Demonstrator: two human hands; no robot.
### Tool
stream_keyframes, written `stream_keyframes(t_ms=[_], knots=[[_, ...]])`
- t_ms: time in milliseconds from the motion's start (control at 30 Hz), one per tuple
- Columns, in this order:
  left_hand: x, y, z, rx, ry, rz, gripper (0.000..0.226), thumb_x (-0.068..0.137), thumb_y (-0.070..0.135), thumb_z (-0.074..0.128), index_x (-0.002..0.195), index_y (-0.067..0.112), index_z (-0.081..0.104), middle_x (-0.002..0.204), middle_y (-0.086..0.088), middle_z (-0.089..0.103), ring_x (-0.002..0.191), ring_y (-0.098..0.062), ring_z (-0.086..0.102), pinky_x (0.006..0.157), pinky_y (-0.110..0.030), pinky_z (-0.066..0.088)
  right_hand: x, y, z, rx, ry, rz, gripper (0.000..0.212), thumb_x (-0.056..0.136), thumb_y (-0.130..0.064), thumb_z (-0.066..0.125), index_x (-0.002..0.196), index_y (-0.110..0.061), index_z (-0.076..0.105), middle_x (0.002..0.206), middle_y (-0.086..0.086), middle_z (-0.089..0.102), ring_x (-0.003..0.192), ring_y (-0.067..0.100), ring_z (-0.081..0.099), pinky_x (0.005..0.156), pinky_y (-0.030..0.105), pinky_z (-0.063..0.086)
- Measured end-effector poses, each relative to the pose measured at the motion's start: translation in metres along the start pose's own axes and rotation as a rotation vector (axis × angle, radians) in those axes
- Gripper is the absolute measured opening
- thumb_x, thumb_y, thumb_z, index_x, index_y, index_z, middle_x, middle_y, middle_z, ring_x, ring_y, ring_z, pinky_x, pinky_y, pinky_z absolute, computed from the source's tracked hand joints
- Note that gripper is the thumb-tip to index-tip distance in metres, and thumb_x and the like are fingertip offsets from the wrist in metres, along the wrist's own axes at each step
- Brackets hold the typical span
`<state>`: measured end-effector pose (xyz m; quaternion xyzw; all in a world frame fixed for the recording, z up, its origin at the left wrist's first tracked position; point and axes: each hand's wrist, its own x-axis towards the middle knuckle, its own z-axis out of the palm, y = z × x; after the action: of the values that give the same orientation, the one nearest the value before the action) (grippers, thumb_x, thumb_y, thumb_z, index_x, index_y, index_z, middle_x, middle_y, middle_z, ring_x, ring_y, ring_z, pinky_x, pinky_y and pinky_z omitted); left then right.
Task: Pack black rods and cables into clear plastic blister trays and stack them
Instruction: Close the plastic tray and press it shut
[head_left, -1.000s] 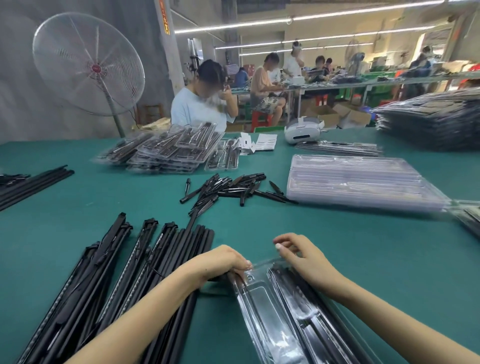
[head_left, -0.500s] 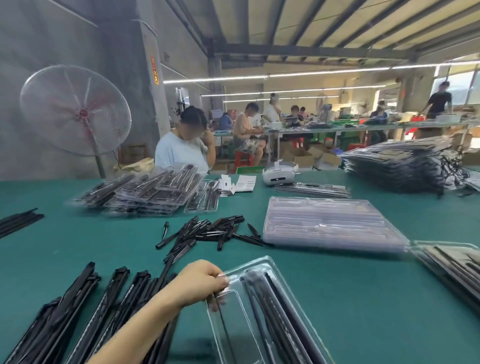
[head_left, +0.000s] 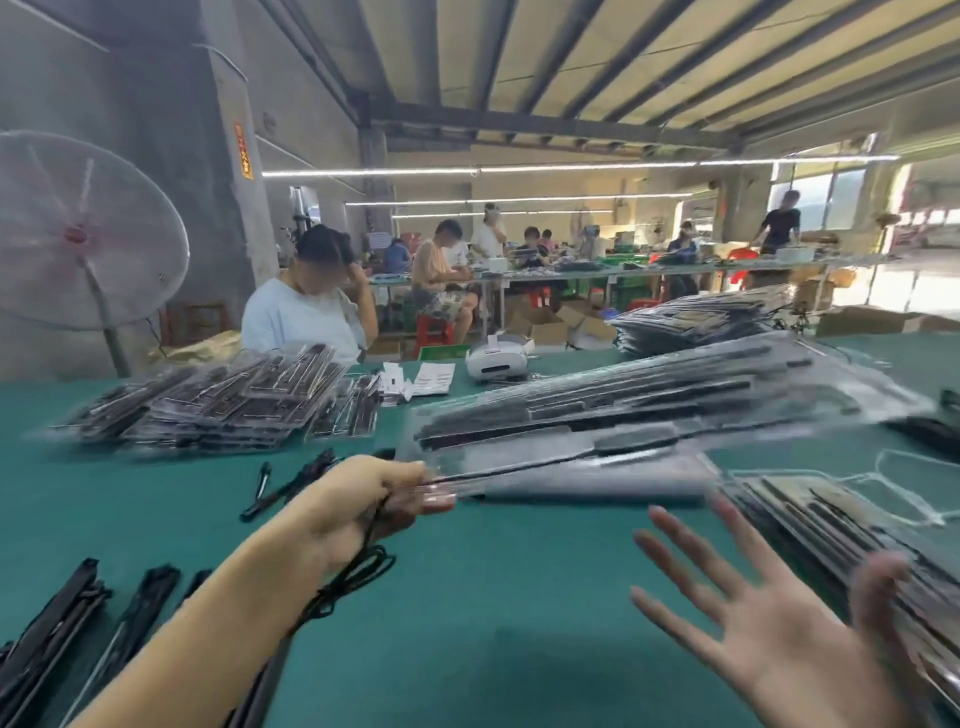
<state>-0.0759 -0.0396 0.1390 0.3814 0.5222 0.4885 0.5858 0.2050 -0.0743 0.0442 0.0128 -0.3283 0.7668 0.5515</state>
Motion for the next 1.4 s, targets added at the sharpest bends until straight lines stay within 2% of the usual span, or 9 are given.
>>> stream_keyframes(t_ms=[100, 300, 500, 600, 700, 933, 1033, 1167, 1400], knots=[[-0.022, -0.024, 0.056, -0.140, -0.182, -0.092, 0.021, 0.098, -0.003, 0.035, 0.080, -0.006, 0.047, 0.059, -0.022, 0.065, 0.038, -0.017, 0.061, 0.036, -0.015, 0.046, 0.030, 0.001, 0.017, -0.373, 0.207, -0.054, 0.105, 0.033, -0.050, 0.094, 0.125, -0.025, 0.051, 0.132, 0.009, 0.056, 0.113, 0.031, 0.062, 0.083, 0.059, 0.053], [-0.046, -0.093, 0.122, -0.111, -0.227, 0.063, 0.027, 0.084, -0.002, 0.060, 0.089, 0.009, 0.037, 0.067, -0.010, 0.066, 0.058, -0.024, 0.070, 0.048, -0.021, 0.045, 0.037, 0.005, 0.013, -0.437, 0.506, -0.048, 0.024, 0.084, -0.009, 0.060, 0.106, -0.008, 0.051, 0.090, 0.015, 0.065, 0.064, 0.028, 0.063, 0.044, 0.029, 0.049], [-0.044, -0.129, 0.118, 0.152, -0.732, -0.085, 0.074, 0.043, 0.028, 0.077, 0.110, 0.010, 0.052, 0.087, 0.003, 0.073, 0.089, -0.016, 0.070, 0.072, -0.022, 0.050, 0.002, -0.071, 0.011, -0.760, 0.487, 0.067, 0.028, 0.070, -0.009, 0.061, 0.097, -0.004, 0.061, 0.067, 0.000, 0.071, 0.053, 0.012, 0.066, 0.047, 0.022, 0.054], [-0.025, -0.143, 0.104, 0.251, -0.741, -0.101, 0.055, 0.046, 0.012, 0.075, 0.093, 0.002, 0.049, 0.077, -0.005, 0.074, 0.075, -0.010, 0.069, 0.071, -0.018, 0.048, -0.006, -0.134, 0.005, -0.905, 0.564, 0.096, 0.032, 0.074, -0.018, 0.057, 0.103, -0.005, 0.060, 0.081, 0.004, 0.075, 0.061, 0.015, 0.071, 0.047, 0.021, 0.054], [-0.003, -0.154, 0.104, 0.213, -0.672, -0.158, 0.041, 0.049, -0.002, 0.067, 0.087, -0.002, 0.052, 0.071, -0.014, 0.071, 0.061, -0.017, 0.068, 0.059, -0.022, 0.051, -0.009, -0.198, -0.015, -0.910, 0.698, 0.168, 0.046, 0.078, -0.021, 0.059, 0.118, 0.001, 0.057, 0.104, 0.020, 0.071, 0.075, 0.030, 0.073, 0.063, 0.041, 0.061], [0.004, -0.160, 0.141, 0.206, -0.731, -0.287, 0.036, 0.056, 0.008, 0.063, 0.090, 0.004, 0.055, 0.074, -0.012, 0.069, 0.062, -0.026, 0.067, 0.054, -0.024, 0.048, -0.037, -0.275, -0.093, -1.147, 0.874, 0.509, 0.030, 0.091, -0.004, 0.051, 0.118, -0.017, 0.048, 0.079, 0.013, 0.067, 0.048, 0.022, 0.063, 0.042, 0.030, 0.054], [0.009, -0.163, 0.159, 0.210, -0.713, -0.271, 0.036, 0.057, 0.013, 0.062, 0.091, 0.008, 0.054, 0.074, -0.008, 0.069, 0.062, -0.022, 0.067, 0.055, -0.024, 0.045, -0.049, -0.266, -0.131, -1.535, 0.894, 0.732, 0.045, 0.098, -0.014, 0.051, 0.141, -0.012, 0.038, 0.080, 0.008, 0.069, 0.055, 0.012, 0.060, 0.052, 0.023, 0.052], [0.016, -0.171, 0.173, 0.186, -0.693, -0.258, 0.037, 0.056, 0.017, 0.061, 0.092, 0.010, 0.053, 0.072, -0.004, 0.069, 0.061, -0.020, 0.067, 0.056, -0.024, 0.044, -0.055, -0.256, -0.161, -2.118, 0.827, 0.694, 0.052, 0.098, -0.040, 0.048, 0.146, -0.024, 0.037, 0.148, 0.010, 0.036, 0.134, 0.025, 0.036, 0.114, 0.045, 0.028], [0.031, -0.181, 0.176, 0.164, -0.641, -0.360, 0.031, 0.060, 0.010, 0.062, 0.090, 0.006, 0.055, 0.072, -0.011, 0.068, 0.060, -0.026, 0.066, 0.051, -0.022, 0.047, -0.039, -0.225, -0.156, -2.412, 0.908, 0.688, 0.056, 0.101, -0.036, 0.031, 0.152, -0.030, 0.010, 0.156, 0.004, 0.014, 0.139, 0.029, 0.020, 0.109, 0.058, 0.021]])
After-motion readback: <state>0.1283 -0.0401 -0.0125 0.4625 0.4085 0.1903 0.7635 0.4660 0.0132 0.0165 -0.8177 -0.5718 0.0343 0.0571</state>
